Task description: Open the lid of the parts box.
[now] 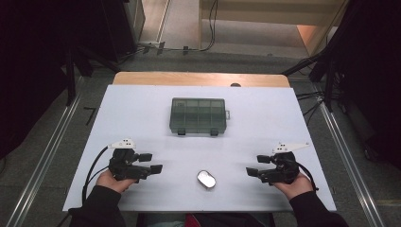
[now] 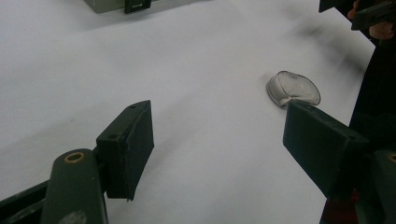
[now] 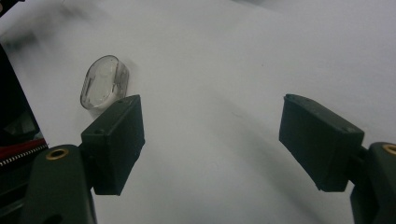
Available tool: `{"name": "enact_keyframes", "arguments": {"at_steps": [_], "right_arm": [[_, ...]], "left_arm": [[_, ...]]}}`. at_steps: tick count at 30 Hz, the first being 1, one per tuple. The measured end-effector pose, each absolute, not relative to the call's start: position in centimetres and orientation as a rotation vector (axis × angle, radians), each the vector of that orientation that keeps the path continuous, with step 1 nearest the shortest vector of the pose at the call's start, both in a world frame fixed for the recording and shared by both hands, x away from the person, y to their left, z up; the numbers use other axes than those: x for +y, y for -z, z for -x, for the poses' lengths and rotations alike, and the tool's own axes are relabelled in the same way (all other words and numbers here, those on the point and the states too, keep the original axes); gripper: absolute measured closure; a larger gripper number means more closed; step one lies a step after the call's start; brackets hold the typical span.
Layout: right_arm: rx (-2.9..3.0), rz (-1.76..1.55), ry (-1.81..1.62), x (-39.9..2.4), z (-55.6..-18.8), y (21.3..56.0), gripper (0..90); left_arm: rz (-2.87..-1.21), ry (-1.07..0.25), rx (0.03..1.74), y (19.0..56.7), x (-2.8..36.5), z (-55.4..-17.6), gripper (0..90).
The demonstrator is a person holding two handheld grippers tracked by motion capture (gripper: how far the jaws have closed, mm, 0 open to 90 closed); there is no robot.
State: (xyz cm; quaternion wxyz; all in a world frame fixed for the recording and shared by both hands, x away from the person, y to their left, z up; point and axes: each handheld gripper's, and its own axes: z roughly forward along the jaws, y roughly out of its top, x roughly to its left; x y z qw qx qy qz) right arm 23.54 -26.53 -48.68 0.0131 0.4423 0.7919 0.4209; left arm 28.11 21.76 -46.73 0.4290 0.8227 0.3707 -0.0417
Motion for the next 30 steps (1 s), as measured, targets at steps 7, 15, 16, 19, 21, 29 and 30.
{"name": "enact_keyframes", "arguments": {"at_steps": [7, 15, 16, 19, 21, 29, 30], "right_arm": [[2.468, -1.386, -1.318, -26.54, -23.58, 48.73, 20.5], [2.471, -1.388, -1.312, -26.54, -23.59, 48.77, 20.5], [2.471, -1.388, -1.312, -26.54, -23.59, 48.77, 20.5], [2.468, -1.388, -1.31, -26.54, -23.57, 48.75, 20.5], [2.466, -1.387, -1.316, -26.51, -23.7, 48.6, 20.5], [2.456, -1.365, -1.335, -25.87, -24.33, 47.88, 20.4], [2.456, -1.367, -1.334, -25.8, -24.41, 47.79, 20.4]], "left_arm": [[-2.057, 0.104, 0.924, 46.77, 21.72, -28.12, 24.7], [-2.062, 0.105, 0.926, 46.78, 21.62, -28.16, 24.7], [-2.061, 0.107, 0.927, 46.79, 21.63, -28.17, 24.7], [-2.059, 0.101, 0.926, 46.75, 21.7, -28.19, 24.7], [-2.057, 0.101, 0.929, 46.75, 21.7, -28.21, 24.7], [-2.062, 0.101, 0.934, 46.76, 21.67, -28.3, 25.1], [-2.061, 0.1, 0.934, 46.76, 21.68, -28.31, 25.2]]}}
